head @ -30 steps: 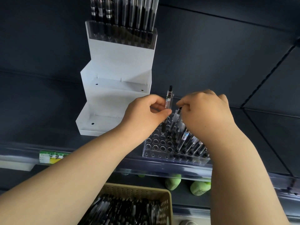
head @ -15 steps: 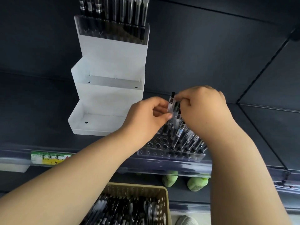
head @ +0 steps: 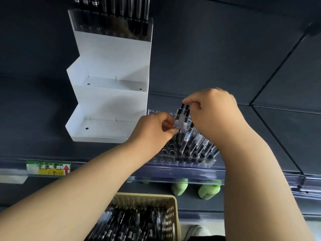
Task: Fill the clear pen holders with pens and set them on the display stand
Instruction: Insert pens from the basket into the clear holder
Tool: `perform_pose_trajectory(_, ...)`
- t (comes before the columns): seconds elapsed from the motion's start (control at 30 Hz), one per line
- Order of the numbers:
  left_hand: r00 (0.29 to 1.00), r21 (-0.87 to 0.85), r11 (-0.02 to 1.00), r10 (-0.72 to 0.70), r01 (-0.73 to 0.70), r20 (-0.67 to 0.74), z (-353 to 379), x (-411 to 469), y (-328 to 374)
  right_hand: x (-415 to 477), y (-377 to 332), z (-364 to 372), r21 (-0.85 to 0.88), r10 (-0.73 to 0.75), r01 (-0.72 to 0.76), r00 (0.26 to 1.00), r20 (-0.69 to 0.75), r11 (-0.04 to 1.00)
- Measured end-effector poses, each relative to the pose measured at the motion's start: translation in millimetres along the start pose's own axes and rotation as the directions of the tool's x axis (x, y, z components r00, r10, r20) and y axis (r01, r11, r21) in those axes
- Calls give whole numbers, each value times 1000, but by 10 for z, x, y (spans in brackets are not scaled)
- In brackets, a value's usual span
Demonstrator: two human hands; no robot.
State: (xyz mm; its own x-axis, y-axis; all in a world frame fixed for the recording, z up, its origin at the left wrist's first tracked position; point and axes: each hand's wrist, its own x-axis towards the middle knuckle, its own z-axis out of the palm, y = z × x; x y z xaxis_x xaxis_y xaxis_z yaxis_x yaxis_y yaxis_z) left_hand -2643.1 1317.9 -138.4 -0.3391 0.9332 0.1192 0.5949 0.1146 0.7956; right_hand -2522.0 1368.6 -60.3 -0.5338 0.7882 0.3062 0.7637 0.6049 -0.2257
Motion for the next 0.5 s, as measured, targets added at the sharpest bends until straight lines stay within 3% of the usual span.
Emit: perform_pose_trajectory(0.5, 999, 20, 999, -38, 38, 13, 18, 13, -22, 19, 44, 39, 54, -24, 26, 999, -42, 998)
